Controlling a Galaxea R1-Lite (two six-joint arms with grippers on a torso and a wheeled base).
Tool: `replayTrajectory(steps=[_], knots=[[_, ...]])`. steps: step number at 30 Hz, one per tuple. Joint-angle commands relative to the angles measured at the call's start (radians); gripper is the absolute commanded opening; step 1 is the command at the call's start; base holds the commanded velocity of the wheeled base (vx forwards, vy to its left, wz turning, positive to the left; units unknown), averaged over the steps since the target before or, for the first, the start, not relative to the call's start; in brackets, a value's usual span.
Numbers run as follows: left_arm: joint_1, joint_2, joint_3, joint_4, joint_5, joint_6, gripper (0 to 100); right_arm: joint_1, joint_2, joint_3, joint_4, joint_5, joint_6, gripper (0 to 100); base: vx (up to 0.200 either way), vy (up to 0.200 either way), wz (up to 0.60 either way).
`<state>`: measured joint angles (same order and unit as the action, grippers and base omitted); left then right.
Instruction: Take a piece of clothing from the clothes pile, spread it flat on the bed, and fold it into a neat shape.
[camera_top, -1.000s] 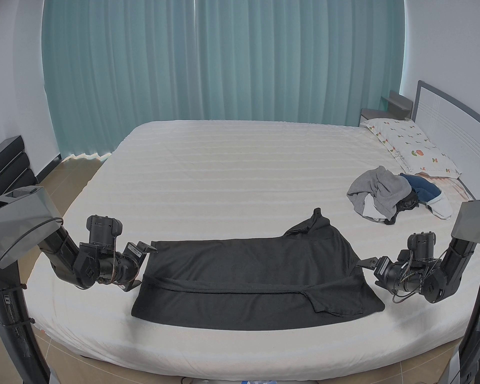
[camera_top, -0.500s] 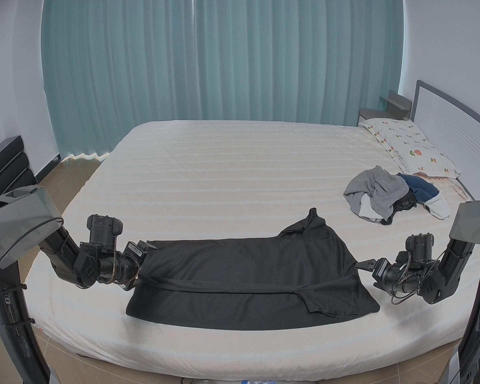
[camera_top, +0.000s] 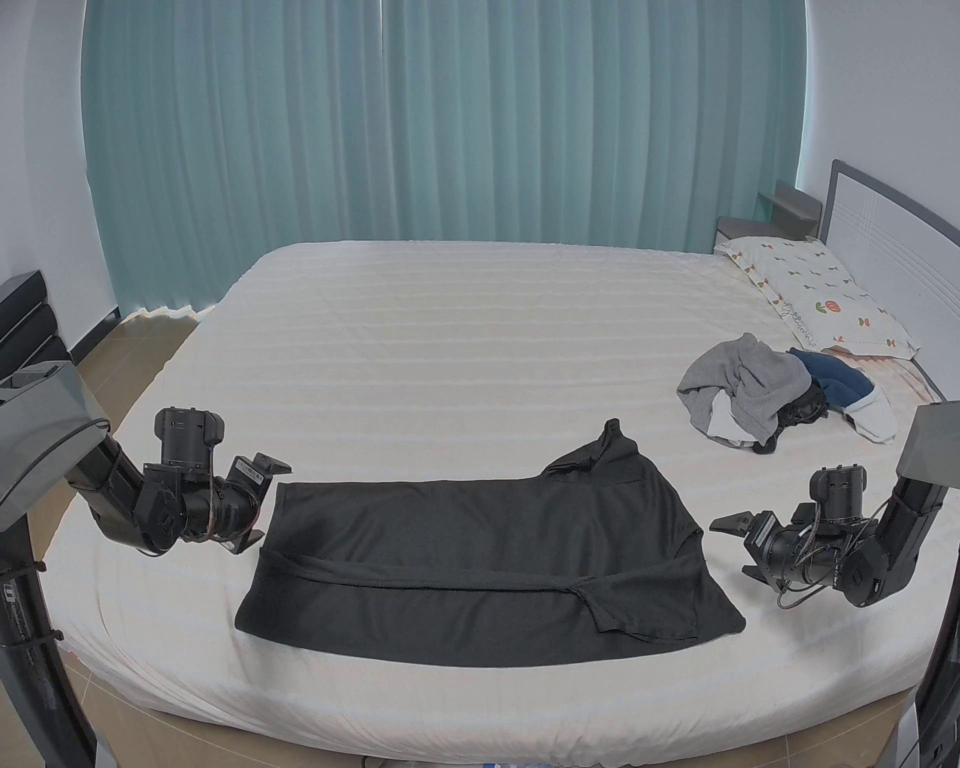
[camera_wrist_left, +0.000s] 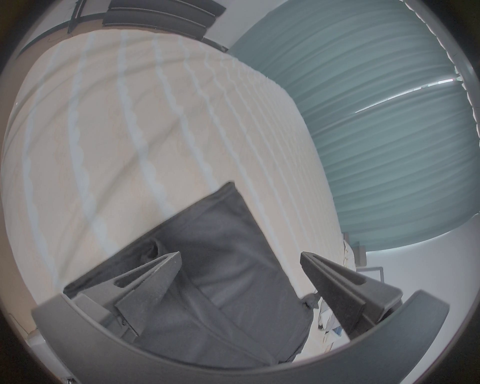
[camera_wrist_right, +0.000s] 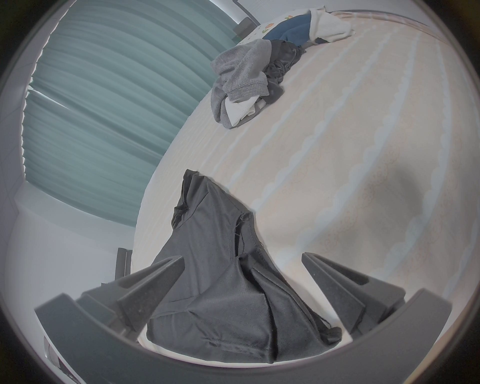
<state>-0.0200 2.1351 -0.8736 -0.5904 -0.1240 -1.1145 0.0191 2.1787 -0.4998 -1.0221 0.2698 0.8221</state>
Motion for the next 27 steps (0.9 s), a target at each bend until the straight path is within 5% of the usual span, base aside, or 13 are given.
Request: replayTrajectory(steps=[1, 14, 27], knots=[[0.034, 0.012, -0.062, -0.002, -0.005, 0.022, 100, 0.004, 0.019, -0.002, -0.001, 0.031, 0.026, 100, 0.0, 0.0, 0.0], [0.038, 0.289, -0.375, 0.0, -0.016, 0.286, 100, 0.004, 0.089, -0.008, -0.09, 0.057, 0.037, 100, 0.0, 0.0, 0.0], [0.041, 0.434, -0.539, 0.008, -0.008, 0.41, 100, 0.019, 0.104, -0.005, -0.093, 0.055, 0.032, 100, 0.0, 0.0, 0.0]])
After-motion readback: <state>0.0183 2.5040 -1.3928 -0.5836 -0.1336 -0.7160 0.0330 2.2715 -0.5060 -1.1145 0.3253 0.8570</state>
